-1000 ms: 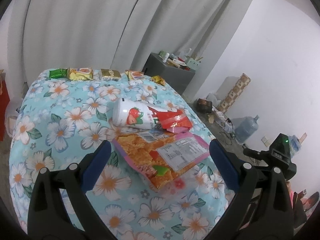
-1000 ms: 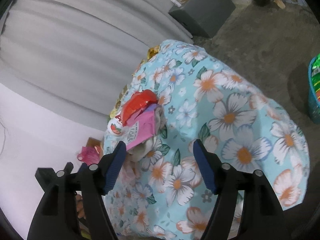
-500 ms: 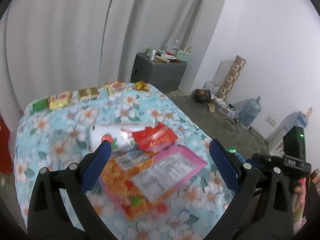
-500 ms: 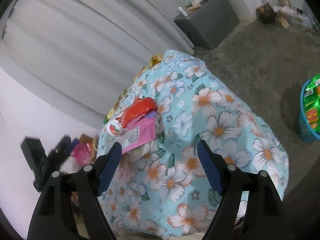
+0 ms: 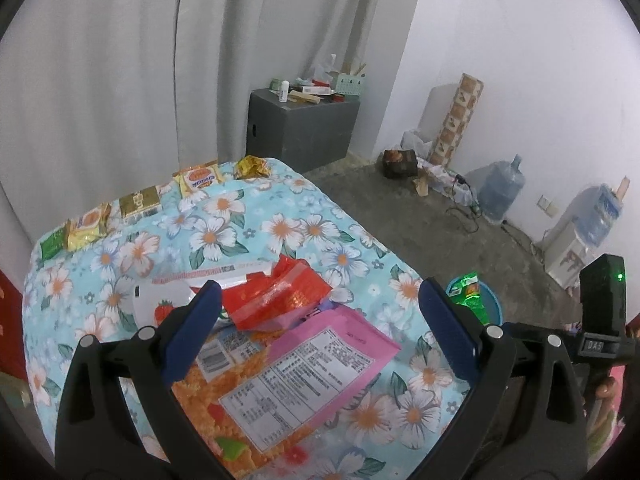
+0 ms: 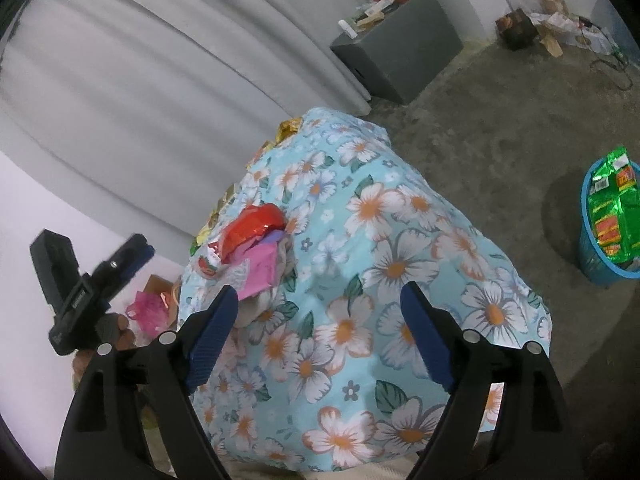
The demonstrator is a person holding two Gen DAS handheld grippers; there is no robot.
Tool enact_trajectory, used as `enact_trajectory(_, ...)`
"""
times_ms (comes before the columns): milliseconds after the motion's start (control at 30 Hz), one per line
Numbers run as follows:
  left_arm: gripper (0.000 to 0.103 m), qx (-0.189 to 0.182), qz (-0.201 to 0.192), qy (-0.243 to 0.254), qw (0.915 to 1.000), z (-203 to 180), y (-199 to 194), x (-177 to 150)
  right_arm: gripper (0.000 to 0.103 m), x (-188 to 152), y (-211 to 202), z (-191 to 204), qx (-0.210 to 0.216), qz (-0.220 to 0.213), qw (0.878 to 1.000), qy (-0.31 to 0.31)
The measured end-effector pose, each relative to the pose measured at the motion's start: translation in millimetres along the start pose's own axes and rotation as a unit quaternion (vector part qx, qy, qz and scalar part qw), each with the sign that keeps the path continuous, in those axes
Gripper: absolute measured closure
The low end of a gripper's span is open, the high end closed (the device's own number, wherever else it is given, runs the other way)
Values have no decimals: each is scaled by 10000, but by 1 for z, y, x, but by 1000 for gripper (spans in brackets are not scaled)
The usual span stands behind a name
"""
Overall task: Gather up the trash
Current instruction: 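Grasp the red wrapper with the left gripper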
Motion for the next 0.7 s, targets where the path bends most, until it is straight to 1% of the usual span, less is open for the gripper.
enact_trajectory(100,9,106,117,126,9998,0,6,4,21,-11,16,-4,151,262,9995,115)
enact_trajectory(200,9,211,226,252,9992,-1,12,8,21,-20,30,-4,249,432,9986,150)
enact_trajectory(333,9,304,411,468,9976,-4,23,14,21,-31,46,2,511,698,9961,178)
enact_trajectory(400,9,340,480,576,9966,-7,29,15,21,-35,51,4,521,781,9955,119)
enact_trajectory(467,9,387,482,697,9956,-9,32,18,21,-37,54,5,528,824,9951,112)
enact_trajectory(533,9,353,507,791,9950,-12,36,19,21,-38,56,3,585,821,9948,140)
enact_trajectory(633,9,281,732,985,9920,-17,46,16,21,-38,59,-1,665,831,9941,197)
enact_trajectory(700,9,344,881,1133,9891,-22,54,12,21,-37,58,-5,716,847,9936,225)
Point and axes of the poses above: each gripper's, at about its wrist camera, not at the fingertips, and y roughly the way its jaws point, z to its left, x to its top, the point moved 2 cm from there along y, roughly the way its jaws point, and after that the axes turned 12 degrees about -x, right-handed, at the moved point
